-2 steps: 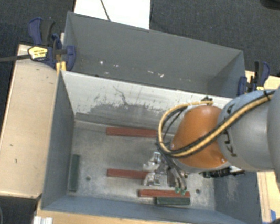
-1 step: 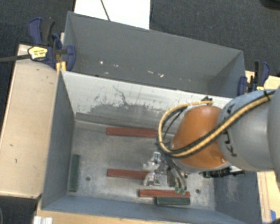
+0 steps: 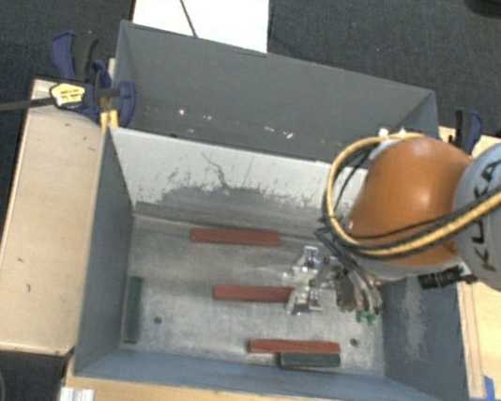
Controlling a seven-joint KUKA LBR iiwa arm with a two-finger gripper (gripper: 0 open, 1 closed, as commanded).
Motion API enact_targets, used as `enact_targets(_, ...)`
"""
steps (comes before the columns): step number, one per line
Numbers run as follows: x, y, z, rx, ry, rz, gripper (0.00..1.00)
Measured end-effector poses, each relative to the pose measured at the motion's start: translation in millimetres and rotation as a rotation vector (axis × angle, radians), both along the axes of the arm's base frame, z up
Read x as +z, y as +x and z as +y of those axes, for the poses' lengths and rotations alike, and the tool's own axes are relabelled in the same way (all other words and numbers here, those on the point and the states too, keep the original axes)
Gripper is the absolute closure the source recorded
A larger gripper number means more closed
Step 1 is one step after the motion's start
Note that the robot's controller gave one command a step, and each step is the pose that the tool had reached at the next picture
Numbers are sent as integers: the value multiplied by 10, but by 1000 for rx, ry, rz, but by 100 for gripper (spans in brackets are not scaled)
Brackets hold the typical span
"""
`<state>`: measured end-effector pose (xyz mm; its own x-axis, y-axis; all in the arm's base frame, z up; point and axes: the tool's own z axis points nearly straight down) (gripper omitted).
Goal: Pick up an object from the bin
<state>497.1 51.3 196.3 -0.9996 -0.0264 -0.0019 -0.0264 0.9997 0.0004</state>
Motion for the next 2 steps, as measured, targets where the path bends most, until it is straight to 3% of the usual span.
enact_targets(1,-1,-1,-1,1,0,0,100)
enact_targets(2,1794,-27,-223,268,0,0,100)
